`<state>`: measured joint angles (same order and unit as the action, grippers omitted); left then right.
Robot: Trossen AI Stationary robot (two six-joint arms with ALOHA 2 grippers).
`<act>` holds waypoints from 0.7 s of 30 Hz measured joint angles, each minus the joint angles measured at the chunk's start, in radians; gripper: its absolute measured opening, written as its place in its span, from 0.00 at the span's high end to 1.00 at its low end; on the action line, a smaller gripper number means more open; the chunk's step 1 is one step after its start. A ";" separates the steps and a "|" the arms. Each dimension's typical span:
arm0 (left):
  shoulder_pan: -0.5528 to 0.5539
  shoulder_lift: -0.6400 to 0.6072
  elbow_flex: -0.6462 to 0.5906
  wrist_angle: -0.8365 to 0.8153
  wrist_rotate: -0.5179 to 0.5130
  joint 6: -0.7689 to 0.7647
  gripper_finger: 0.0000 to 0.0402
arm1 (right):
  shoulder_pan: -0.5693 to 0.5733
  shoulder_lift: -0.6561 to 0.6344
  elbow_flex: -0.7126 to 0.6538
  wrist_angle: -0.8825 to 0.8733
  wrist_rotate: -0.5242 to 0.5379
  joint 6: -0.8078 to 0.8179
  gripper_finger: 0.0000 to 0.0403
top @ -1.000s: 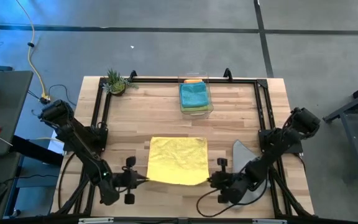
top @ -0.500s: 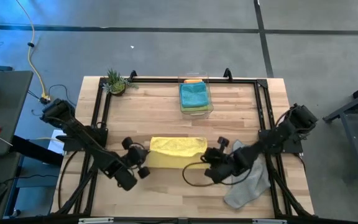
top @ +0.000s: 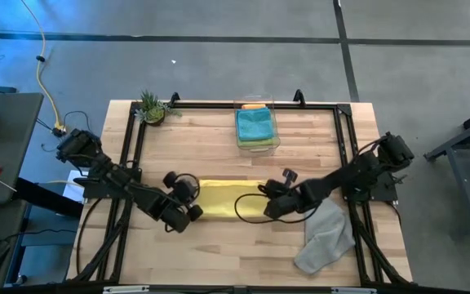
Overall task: Fold microfiber towels
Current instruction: Fold the yellow microfiber cloth
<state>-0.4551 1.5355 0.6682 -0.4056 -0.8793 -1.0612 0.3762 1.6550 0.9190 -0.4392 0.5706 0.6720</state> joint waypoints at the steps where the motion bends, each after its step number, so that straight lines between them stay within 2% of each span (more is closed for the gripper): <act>1: 0.009 0.000 -0.006 0.022 0.003 0.014 1.00 | -0.008 0.000 -0.006 0.007 -0.006 -0.001 1.00; 7: 0.059 0.000 -0.022 0.065 0.033 0.069 0.96 | -0.041 0.000 -0.017 0.011 0.005 0.002 0.97; 13: 0.083 -0.021 -0.021 0.053 0.080 0.159 0.81 | -0.062 0.000 -0.017 0.005 0.065 0.000 0.77; 17: 0.083 -0.065 -0.021 -0.008 0.079 0.175 0.71 | -0.076 -0.027 -0.017 -0.033 0.062 -0.010 0.64; 21: 0.083 -0.122 -0.023 -0.091 0.083 0.179 0.69 | -0.082 -0.068 -0.017 -0.094 0.047 -0.024 0.61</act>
<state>-0.3725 1.4138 0.6456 -0.4965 -0.7961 -0.8820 0.2938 1.5872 0.9019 -0.5335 0.6175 0.6477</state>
